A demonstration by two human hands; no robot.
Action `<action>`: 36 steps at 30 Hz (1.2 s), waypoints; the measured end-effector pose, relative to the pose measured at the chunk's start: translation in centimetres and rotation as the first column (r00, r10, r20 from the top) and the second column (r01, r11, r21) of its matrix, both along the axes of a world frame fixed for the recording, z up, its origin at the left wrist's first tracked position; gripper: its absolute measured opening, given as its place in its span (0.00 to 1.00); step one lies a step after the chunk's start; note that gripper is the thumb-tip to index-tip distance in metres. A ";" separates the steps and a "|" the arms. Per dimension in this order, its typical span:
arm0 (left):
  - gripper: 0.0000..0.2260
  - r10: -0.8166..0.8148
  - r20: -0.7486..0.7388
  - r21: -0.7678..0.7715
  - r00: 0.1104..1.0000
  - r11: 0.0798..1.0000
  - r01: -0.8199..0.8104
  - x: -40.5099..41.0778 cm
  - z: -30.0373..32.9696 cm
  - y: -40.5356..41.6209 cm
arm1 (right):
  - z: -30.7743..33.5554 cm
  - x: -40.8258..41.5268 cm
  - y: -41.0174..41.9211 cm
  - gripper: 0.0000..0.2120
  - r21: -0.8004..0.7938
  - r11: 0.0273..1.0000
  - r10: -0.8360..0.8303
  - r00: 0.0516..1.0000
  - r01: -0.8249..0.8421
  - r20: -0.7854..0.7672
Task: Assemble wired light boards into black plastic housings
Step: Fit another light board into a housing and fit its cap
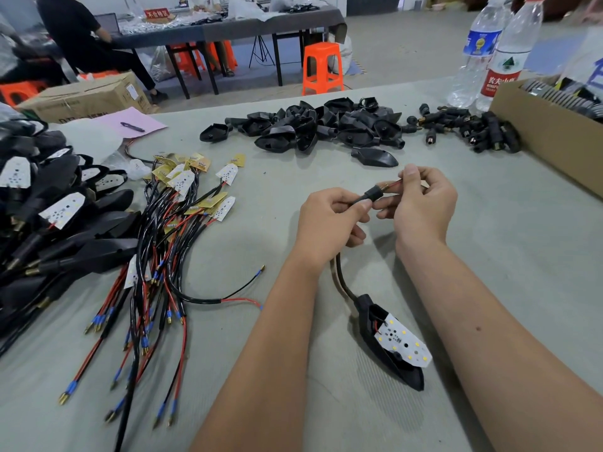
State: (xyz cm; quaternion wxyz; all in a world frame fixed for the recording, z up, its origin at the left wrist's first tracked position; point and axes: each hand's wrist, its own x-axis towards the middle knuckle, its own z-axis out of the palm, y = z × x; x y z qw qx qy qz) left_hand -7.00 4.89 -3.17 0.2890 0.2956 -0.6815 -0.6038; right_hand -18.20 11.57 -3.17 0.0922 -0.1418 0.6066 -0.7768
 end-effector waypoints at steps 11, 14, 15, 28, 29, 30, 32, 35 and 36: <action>0.11 -0.212 0.029 0.188 0.977 0.961 0.203 1.1 0.8 -0.9 | 0.2 -0.7 0.2 0.13 -0.105 0.992 -0.054 0.993 0.065 0.101; 0.11 -0.122 -0.001 0.173 0.993 0.978 0.120 1.0 0.6 -0.8 | 0.3 -0.5 0.0 0.12 -0.176 0.979 0.138 0.969 -0.102 0.204; 0.11 -0.090 -0.010 0.170 0.996 0.981 0.090 0.9 0.5 -0.8 | 0.3 -0.4 -0.1 0.11 -0.201 0.966 0.210 0.947 -0.162 0.242; 0.10 -0.022 -0.058 0.148 0.998 0.988 0.031 0.3 0.5 -0.3 | 0.4 -0.6 -0.1 0.12 -0.334 0.850 0.518 0.768 -0.408 0.378; 0.10 -0.020 -0.051 0.145 0.999 0.989 0.027 0.3 0.5 -0.3 | 0.3 -0.5 -0.1 0.12 -0.282 0.859 0.505 0.795 -0.426 0.337; 0.09 -0.018 -0.043 0.144 0.999 0.989 0.024 0.3 0.5 -0.2 | 0.2 -0.5 -0.1 0.11 -0.234 0.872 0.485 0.823 -0.430 0.297; 0.08 -0.018 -0.038 0.159 0.999 0.987 0.023 0.4 0.6 -0.2 | -0.1 -0.2 -0.2 0.10 -0.181 0.901 0.431 0.866 -0.395 0.256; 0.05 -0.052 -0.030 0.202 0.998 0.978 0.057 0.9 0.7 -0.5 | 0.0 -0.1 -0.2 0.07 -0.189 0.937 0.336 0.908 -0.294 0.251; 0.05 -0.076 -0.018 0.211 0.997 0.974 0.078 1.1 0.8 -0.7 | 0.1 -0.2 -0.2 0.06 -0.205 0.947 0.297 0.920 -0.249 0.255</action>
